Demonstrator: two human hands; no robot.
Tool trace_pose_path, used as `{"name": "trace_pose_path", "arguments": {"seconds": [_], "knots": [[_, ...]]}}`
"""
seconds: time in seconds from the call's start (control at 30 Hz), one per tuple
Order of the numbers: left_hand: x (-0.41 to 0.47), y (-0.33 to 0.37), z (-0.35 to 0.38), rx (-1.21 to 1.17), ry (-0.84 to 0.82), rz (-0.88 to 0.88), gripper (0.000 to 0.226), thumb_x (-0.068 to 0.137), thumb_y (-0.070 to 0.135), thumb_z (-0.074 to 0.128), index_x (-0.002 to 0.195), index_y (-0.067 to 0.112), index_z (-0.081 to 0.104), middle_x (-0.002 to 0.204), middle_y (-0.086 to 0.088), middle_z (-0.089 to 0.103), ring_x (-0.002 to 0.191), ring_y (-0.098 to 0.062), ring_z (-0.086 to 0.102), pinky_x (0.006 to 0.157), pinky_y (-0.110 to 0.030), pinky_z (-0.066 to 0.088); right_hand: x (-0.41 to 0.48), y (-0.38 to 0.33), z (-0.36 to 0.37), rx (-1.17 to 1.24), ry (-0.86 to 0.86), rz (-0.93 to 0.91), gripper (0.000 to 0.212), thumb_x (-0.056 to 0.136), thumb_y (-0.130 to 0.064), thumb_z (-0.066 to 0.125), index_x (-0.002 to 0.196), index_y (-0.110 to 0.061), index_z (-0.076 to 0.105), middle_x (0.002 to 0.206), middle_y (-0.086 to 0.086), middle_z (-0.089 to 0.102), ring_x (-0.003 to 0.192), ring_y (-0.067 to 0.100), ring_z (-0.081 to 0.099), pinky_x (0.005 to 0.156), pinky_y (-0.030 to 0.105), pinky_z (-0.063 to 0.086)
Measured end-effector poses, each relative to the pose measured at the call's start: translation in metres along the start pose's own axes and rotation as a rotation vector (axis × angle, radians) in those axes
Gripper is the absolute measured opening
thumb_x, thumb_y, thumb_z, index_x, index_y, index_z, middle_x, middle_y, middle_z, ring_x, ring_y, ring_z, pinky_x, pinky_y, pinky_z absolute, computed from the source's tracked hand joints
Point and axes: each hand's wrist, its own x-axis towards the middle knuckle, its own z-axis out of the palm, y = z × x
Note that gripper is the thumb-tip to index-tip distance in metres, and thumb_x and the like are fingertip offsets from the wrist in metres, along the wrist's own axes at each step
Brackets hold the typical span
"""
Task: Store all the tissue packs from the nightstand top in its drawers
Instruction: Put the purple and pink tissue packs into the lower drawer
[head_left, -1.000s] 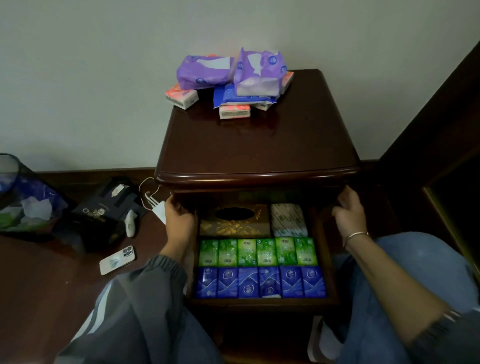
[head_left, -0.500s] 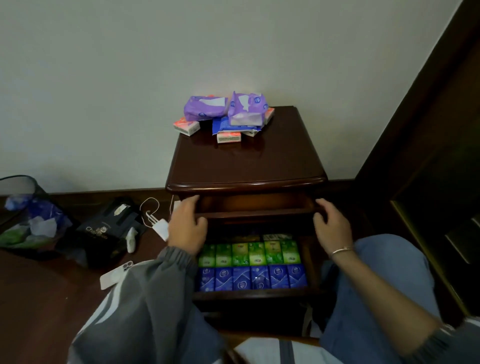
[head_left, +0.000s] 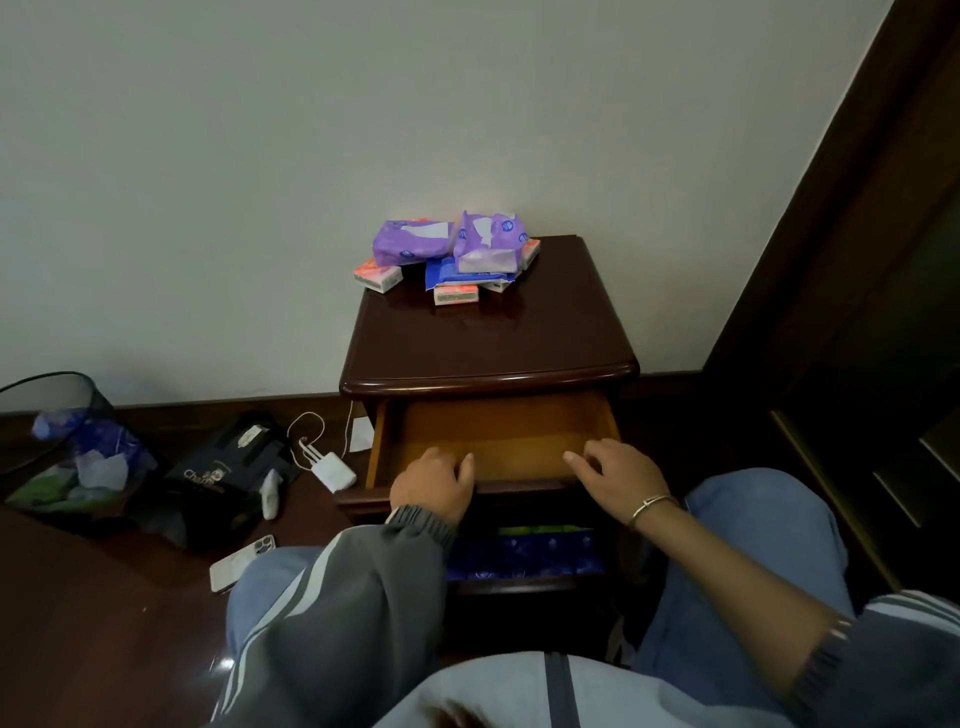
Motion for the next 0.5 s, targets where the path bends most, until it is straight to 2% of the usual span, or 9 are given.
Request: {"name": "trace_pose_path", "arguments": {"seconds": [0.03, 0.1, 0.2, 0.37, 0.5], "knots": [[-0.004, -0.001, 0.0, 0.004, -0.044, -0.052, 0.055, 0.096, 0.055, 0.027, 0.07, 0.017, 0.056, 0.081, -0.002, 0.057, 0.07, -0.017, 0.057, 0.059, -0.028, 0.042, -0.005, 0.002, -0.001, 0.037, -0.029, 0.038, 0.048, 0.091, -0.056, 0.038, 0.057, -0.023, 0.041, 0.059, -0.004, 0.044, 0.056, 0.015, 0.046, 0.048, 0.026, 0.026], [-0.014, -0.004, 0.002, 0.025, -0.11, -0.124, 0.063, 0.094, 0.061, 0.025, 0.058, 0.016, 0.049, 0.063, 0.0, 0.053, 0.056, -0.014, 0.052, 0.05, -0.025, 0.035, -0.015, 0.007, -0.001, 0.095, -0.082, 0.112, 0.061, 0.09, -0.061, 0.035, 0.055, -0.013, 0.049, 0.056, 0.006, 0.052, 0.054, 0.021, 0.051, 0.05, 0.033, 0.035], [-0.026, -0.01, 0.008, 0.024, -0.163, -0.163, 0.068, 0.092, 0.064, 0.026, 0.053, 0.013, 0.047, 0.057, 0.0, 0.051, 0.051, -0.015, 0.049, 0.049, -0.024, 0.035, -0.03, 0.012, 0.003, 0.147, -0.136, 0.153, 0.076, 0.09, -0.063, 0.034, 0.064, 0.002, 0.062, 0.068, 0.016, 0.066, 0.062, 0.027, 0.062, 0.062, 0.037, 0.048], [-0.025, -0.018, 0.009, -0.038, -0.183, -0.163, 0.068, 0.093, 0.063, 0.029, 0.05, 0.012, 0.045, 0.053, -0.001, 0.049, 0.05, -0.016, 0.05, 0.05, -0.025, 0.037, -0.034, 0.011, 0.002, 0.179, -0.146, 0.158, 0.078, 0.091, -0.062, 0.033, 0.062, 0.002, 0.067, 0.066, 0.015, 0.068, 0.063, 0.026, 0.064, 0.069, 0.037, 0.05], [-0.016, -0.018, 0.009, -0.059, -0.235, -0.141, 0.068, 0.094, 0.061, 0.029, 0.057, 0.011, 0.055, 0.062, -0.003, 0.059, 0.059, -0.018, 0.058, 0.062, -0.028, 0.049, -0.022, 0.008, -0.006, 0.229, -0.205, 0.138, 0.067, 0.091, -0.059, 0.038, 0.057, -0.009, 0.067, 0.057, 0.001, 0.067, 0.058, 0.015, 0.064, 0.068, 0.033, 0.051]]}}
